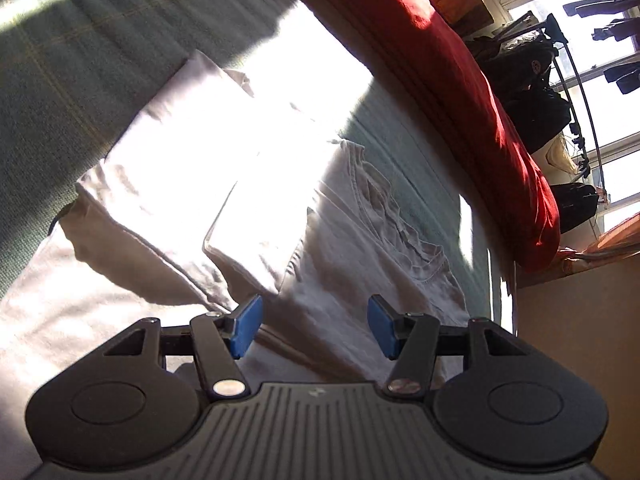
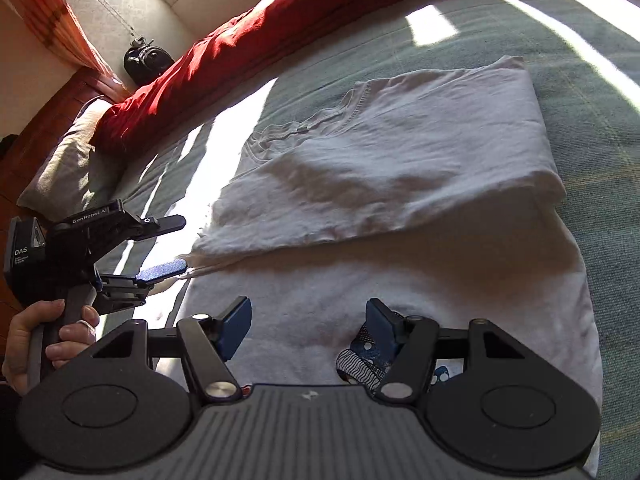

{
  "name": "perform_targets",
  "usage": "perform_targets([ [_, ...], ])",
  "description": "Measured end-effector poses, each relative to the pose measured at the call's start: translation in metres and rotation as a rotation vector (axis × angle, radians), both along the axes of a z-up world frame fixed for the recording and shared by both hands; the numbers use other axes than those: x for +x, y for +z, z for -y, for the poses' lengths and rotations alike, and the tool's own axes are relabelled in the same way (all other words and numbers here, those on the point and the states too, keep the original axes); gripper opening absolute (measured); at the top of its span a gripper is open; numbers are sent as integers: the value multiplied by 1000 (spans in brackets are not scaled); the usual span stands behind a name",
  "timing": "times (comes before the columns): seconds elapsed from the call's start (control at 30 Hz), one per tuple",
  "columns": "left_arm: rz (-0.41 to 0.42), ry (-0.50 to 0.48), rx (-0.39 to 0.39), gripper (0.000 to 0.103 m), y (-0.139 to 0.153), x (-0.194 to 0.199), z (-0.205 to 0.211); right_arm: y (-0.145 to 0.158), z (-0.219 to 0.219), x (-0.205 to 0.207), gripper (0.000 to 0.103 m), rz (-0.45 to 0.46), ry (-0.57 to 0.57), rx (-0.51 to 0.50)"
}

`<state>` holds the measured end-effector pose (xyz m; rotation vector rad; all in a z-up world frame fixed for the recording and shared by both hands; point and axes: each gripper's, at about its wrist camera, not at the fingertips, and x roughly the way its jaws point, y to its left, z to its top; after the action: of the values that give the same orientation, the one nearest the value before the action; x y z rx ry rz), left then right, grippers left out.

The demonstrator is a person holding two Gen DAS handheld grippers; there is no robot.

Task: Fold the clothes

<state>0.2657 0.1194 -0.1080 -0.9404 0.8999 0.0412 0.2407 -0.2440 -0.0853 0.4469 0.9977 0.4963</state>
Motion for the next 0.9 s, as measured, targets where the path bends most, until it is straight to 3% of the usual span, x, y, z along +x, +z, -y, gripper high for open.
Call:
perform_targets([
  [0.17, 4, 72, -26, 60, -15, 8, -4, -10, 2, 3, 68, -8, -5, 20],
  [0.33, 3, 96, 42, 57, -9, 13, 7, -12, 0, 5, 69, 6, -4, 35],
  [0.43, -10, 89, 163, 15, 3, 16, 15, -11, -4, 5, 69, 12, 3, 27],
  [0.6, 55, 78, 240, 14, 21, 4, 16, -9, -6, 5, 69, 22, 17, 20],
  [0.7, 15, 78, 253, 17, 16, 2, 7, -9, -8, 6, 69, 23, 22, 7],
  [0.77, -18, 59, 231, 30, 12, 1, 2, -7, -10, 8, 69, 27, 31, -4],
  [0.83, -37, 44, 224, 37, 10, -2, -1, -2, -13, 10, 69, 43, 44, -23],
  [0.9, -26, 43, 267, 45, 19, -9, -2, 6, -13, 13, 69, 76, 52, -42],
])
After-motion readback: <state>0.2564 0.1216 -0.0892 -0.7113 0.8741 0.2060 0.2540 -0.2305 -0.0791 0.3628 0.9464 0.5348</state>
